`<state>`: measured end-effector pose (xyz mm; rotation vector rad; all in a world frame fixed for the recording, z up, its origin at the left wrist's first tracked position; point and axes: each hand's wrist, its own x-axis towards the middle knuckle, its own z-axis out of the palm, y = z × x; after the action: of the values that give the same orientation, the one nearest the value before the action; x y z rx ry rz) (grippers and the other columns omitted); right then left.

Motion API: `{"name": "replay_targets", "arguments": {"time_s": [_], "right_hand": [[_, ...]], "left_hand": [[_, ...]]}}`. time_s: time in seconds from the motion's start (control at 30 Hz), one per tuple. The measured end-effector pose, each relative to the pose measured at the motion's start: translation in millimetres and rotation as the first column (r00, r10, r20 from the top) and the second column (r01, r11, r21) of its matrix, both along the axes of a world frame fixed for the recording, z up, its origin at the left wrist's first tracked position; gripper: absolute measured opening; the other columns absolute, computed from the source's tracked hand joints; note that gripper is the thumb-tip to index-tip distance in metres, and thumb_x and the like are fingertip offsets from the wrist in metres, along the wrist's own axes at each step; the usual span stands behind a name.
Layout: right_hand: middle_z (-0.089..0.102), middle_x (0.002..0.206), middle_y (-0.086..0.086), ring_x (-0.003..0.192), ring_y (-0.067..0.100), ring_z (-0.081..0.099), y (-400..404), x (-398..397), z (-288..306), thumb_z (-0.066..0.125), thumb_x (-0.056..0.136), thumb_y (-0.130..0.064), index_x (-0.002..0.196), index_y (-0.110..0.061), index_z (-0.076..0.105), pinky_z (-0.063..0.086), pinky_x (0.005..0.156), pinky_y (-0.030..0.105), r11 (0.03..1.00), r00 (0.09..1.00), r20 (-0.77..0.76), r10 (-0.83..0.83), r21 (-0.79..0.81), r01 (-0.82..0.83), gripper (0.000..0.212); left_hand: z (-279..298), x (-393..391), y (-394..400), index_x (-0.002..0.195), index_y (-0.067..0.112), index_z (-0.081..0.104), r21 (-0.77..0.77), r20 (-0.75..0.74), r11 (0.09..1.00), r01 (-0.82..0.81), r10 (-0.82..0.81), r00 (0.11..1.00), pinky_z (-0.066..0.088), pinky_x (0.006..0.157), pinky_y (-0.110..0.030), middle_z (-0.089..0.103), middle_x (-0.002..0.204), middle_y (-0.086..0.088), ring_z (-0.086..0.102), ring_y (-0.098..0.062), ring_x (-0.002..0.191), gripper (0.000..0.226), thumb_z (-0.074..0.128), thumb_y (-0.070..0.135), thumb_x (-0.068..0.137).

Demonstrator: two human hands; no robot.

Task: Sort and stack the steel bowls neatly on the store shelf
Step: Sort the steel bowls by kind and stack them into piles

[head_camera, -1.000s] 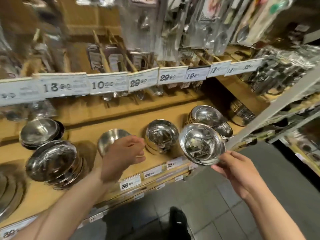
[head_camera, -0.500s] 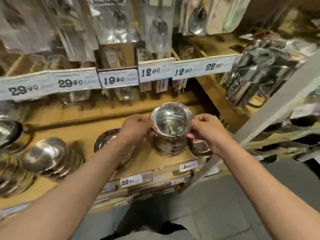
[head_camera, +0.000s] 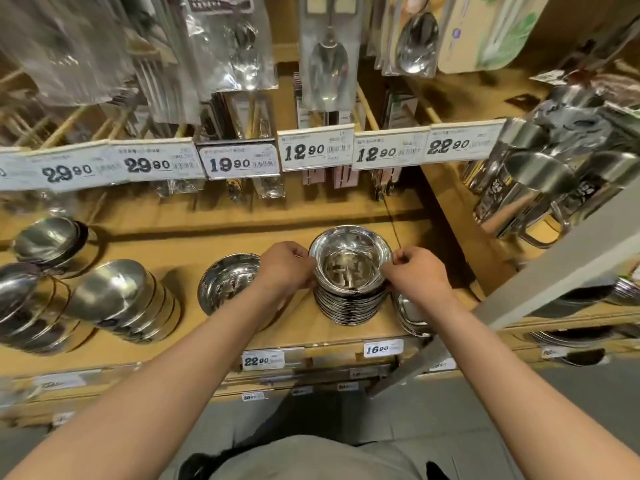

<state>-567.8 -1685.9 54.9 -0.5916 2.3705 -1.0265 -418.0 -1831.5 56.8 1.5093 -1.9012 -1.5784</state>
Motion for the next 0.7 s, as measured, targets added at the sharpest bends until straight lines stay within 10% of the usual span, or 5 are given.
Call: {"name": "replay_targets", "arguments": {"time_s": [0.33,0.7], "right_hand": [[0.067,0.104,0.007,0.100,0.027,0.063,3,7,-2,0.081,0.081,-0.034,0.115,-0.009,0.058,0.056,0.087,0.045,0.991,0.995,-0.079,0.053,0.124,-0.043,0.047],[0.073,0.094,0.016,0.090,0.031,0.069,-1,7,1,0.078,0.080,-0.023,0.102,-0.001,0.071,0.060,0.078,0.047,0.992,0.988,-0.151,0.018,0.127,0.001,0.032]], "left_hand": [[-4,-10,-8,0.082,0.013,0.069,-0.143,0.057,0.987,0.077,-0.070,0.996,0.064,0.059,-0.032,0.072,0.084,-0.009,0.069,-0.014,0.052,0.009,0.071,0.012,0.091],[-1,-13,-4,0.092,-0.008,0.073,-0.088,0.081,0.995,0.042,-0.035,0.996,0.051,0.045,-0.017,0.075,0.095,-0.020,0.069,-0.022,0.068,0.014,0.072,0.006,0.090]]}}
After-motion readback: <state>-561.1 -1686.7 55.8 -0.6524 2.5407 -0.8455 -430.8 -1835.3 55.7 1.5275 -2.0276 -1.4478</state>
